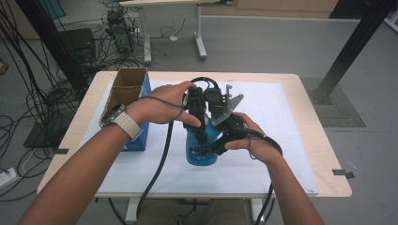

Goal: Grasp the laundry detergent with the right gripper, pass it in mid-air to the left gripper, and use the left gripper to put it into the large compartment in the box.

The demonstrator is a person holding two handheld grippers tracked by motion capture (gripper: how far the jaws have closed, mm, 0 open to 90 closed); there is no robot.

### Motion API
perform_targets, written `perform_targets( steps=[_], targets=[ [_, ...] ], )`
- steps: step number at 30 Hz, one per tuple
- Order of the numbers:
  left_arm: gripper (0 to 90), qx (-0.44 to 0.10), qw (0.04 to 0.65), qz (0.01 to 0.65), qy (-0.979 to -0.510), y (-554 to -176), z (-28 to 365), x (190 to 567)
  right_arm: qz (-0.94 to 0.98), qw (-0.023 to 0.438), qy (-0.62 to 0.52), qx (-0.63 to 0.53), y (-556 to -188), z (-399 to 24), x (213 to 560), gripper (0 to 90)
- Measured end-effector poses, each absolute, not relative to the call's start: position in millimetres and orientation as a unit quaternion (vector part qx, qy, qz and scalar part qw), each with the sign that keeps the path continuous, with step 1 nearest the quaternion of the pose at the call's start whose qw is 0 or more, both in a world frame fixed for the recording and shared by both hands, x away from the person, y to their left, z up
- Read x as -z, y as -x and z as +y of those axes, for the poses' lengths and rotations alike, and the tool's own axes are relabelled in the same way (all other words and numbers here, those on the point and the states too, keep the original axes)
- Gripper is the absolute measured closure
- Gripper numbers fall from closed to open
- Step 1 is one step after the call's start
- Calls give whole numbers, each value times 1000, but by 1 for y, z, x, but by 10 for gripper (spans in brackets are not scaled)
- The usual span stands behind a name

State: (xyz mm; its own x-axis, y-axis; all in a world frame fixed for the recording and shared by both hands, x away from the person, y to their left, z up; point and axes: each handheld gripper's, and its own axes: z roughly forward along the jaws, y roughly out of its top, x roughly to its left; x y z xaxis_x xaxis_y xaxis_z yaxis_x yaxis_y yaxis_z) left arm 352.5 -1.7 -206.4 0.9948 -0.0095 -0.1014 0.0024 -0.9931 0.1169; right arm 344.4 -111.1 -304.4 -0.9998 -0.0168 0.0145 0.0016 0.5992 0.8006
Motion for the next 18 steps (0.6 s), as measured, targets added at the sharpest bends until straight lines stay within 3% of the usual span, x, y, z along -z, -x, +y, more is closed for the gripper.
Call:
perform_targets(
  steps=[18],
  targets=[
    [377, 49, 60, -2, -997, -350, -1, 203, -895, 6, -8, 445, -342, -111, 301, 435]
  ],
)
